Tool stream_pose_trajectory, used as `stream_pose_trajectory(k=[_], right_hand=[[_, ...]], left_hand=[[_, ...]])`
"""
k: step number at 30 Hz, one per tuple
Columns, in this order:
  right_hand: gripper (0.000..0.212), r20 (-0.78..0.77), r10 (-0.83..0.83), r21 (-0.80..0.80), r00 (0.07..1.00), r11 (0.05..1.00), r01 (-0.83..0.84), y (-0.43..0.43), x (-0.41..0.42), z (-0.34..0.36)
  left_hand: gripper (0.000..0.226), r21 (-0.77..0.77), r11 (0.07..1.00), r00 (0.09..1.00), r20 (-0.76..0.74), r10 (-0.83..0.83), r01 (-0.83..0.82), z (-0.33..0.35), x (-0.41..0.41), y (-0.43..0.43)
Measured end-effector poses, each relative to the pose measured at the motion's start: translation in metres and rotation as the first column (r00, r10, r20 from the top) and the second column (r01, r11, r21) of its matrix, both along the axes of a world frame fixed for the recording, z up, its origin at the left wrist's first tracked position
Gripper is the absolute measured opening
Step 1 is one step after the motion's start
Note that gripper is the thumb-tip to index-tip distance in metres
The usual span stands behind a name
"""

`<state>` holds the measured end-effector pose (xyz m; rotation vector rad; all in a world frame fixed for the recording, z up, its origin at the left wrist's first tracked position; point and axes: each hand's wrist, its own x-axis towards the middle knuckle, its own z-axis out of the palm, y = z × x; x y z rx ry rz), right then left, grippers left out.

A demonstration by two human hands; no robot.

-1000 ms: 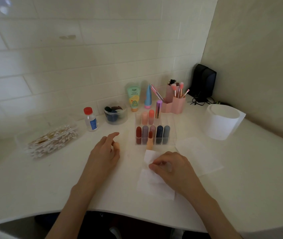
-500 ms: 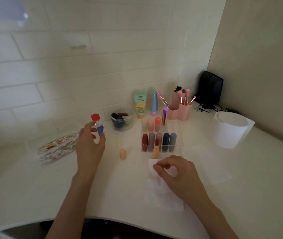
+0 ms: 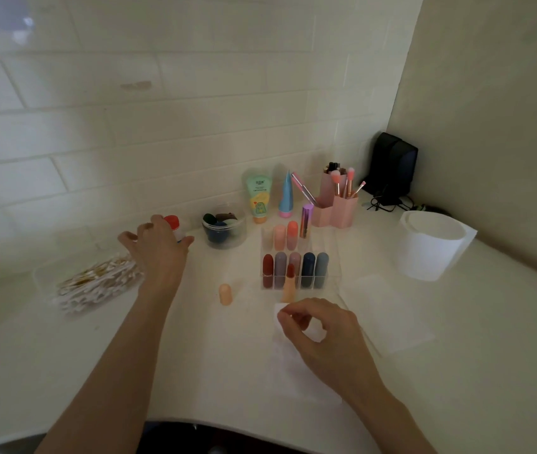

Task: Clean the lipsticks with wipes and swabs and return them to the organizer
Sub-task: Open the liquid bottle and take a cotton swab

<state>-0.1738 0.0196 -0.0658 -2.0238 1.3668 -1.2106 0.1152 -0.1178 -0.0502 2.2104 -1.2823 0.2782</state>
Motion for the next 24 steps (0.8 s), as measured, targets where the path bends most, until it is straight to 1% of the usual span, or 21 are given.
stream_pose_trajectory(k=[2,3,5,6,7,9,11,13,15,16,18,20,23,24], right_hand=[[0.041,0.01,0.005,0.003,1.0,1.0,-0.006,0.0,0.002,-0.001],[0.038,0.014,0.009,0.001,1.0,1.0,-0.009,0.0,0.003,0.0],[0.019,0.023,0.014,-0.04,1.0,0.999,-0.013,-0.001,0.005,0.001],[0.009,0.035,0.015,-0.067,0.999,0.998,-0.012,-0.002,0.006,0.003],[0.004,0.062,0.016,-0.086,0.998,0.996,-0.011,-0.003,0.007,0.006],[0.008,0.158,0.029,-0.111,0.987,0.994,-0.011,-0.002,0.009,0.017],[0.021,0.257,0.057,-0.136,0.965,0.991,-0.022,-0.002,0.013,0.031],[0.026,0.311,0.097,-0.132,0.945,0.99,-0.058,-0.002,0.017,0.045],[0.03,0.302,0.141,-0.125,0.943,0.986,-0.107,-0.003,0.023,0.056],[0.033,0.275,0.157,-0.117,0.949,0.985,-0.129,-0.004,0.026,0.059],[0.043,0.186,0.152,-0.089,0.971,0.987,-0.137,-0.005,0.032,0.062],[0.048,0.083,0.111,-0.114,0.99,0.988,-0.101,-0.006,0.035,0.06],[0.05,-0.031,0.027,-0.183,0.999,0.983,-0.033,-0.008,0.033,0.052],[0.052,-0.063,0.003,-0.193,0.998,0.981,-0.015,-0.008,0.03,0.049]], left_hand=[[0.056,-0.027,1.0,0.999,-0.046,0.0,-0.001,0.003,0.001,0.002],[0.057,-0.06,0.998,0.996,-0.085,-0.012,0.007,0.006,0.0,0.005],[0.06,-0.179,0.982,0.978,-0.19,-0.091,0.057,0.016,-0.004,0.018],[0.062,-0.253,0.963,0.956,-0.248,-0.158,0.094,0.022,-0.008,0.027],[0.063,-0.327,0.936,0.93,-0.287,-0.228,0.129,0.029,-0.012,0.039],[0.061,-0.436,0.878,0.88,-0.313,-0.356,0.2,0.041,-0.02,0.062],[0.06,-0.479,0.823,0.833,-0.283,-0.475,0.306,0.052,-0.031,0.086],[0.073,-0.454,0.788,0.789,-0.25,-0.561,0.416,0.059,-0.047,0.11],[0.094,-0.385,0.77,0.764,-0.211,-0.61,0.509,0.061,-0.063,0.13],[0.1,-0.345,0.762,0.754,-0.191,-0.629,0.548,0.058,-0.07,0.137],[0.103,-0.264,0.756,0.737,-0.186,-0.65,0.6,0.052,-0.083,0.145],[0.106,-0.195,0.747,0.729,-0.169,-0.664,0.635,0.046,-0.094,0.15],[0.106,-0.187,0.729,0.731,-0.071,-0.679,0.659,0.039,-0.106,0.153],[0.105,-0.184,0.725,0.727,-0.067,-0.683,0.664,0.037,-0.108,0.153]])
